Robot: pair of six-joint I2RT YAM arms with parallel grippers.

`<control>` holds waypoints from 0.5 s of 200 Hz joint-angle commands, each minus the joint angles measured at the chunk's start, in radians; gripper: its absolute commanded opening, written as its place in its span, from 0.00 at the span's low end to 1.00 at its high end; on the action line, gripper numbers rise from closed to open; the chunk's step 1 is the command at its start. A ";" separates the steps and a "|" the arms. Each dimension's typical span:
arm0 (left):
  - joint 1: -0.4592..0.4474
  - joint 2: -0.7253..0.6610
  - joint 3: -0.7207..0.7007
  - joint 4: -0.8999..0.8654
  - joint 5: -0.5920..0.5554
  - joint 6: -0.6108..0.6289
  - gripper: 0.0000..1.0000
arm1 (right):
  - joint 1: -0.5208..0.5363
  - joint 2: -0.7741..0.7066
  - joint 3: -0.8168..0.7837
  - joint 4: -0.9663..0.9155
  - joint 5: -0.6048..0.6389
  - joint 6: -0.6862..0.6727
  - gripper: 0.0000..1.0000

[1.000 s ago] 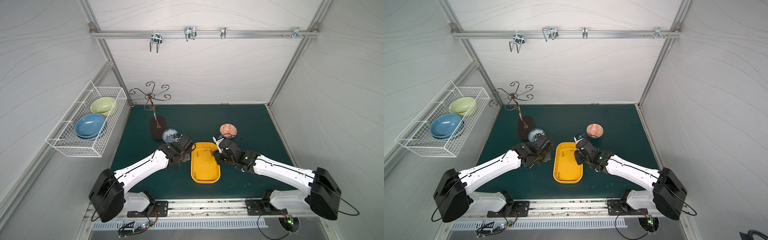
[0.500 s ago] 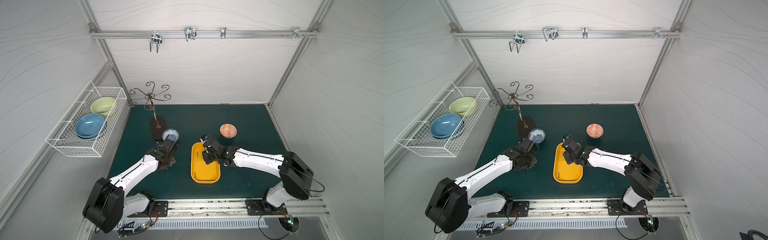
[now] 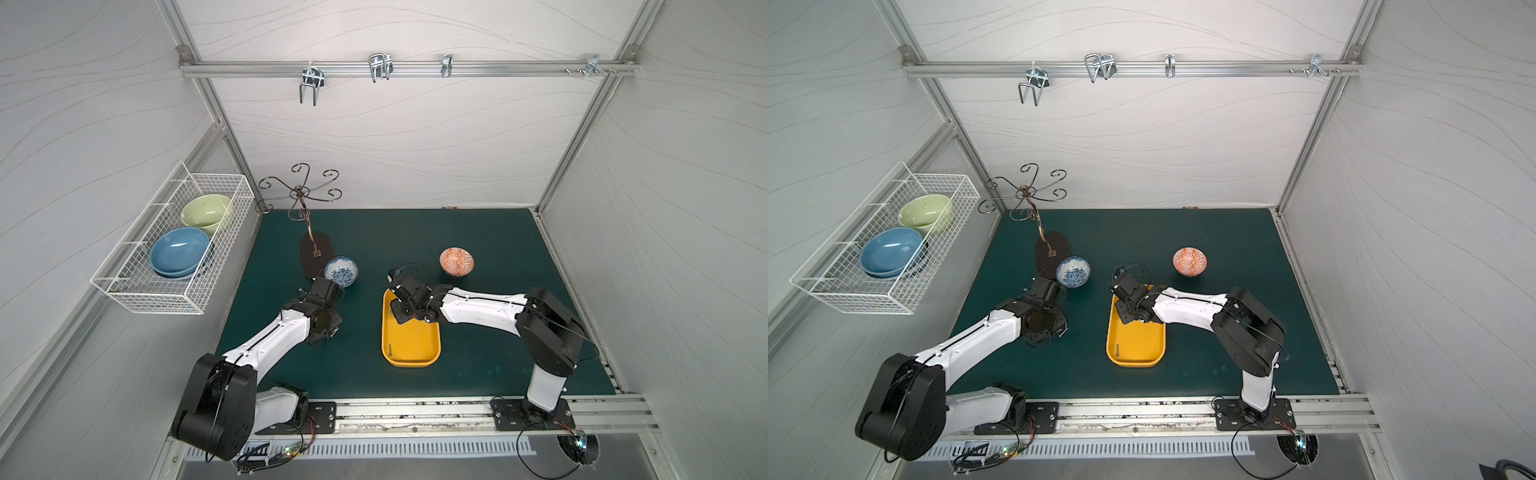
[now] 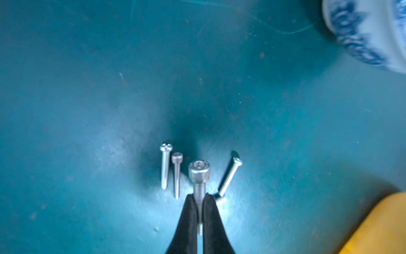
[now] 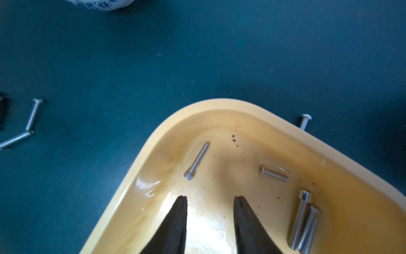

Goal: Take out the screws from the storage box
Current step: Place the screw at the center of the board.

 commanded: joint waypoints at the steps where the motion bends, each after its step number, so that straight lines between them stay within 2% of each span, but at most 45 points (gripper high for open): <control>1: 0.016 0.041 0.024 0.044 0.022 0.025 0.00 | 0.007 0.045 0.050 -0.052 0.009 0.010 0.39; 100: 0.019 0.143 0.063 0.067 0.014 0.038 0.00 | 0.007 0.152 0.128 -0.099 0.035 0.017 0.39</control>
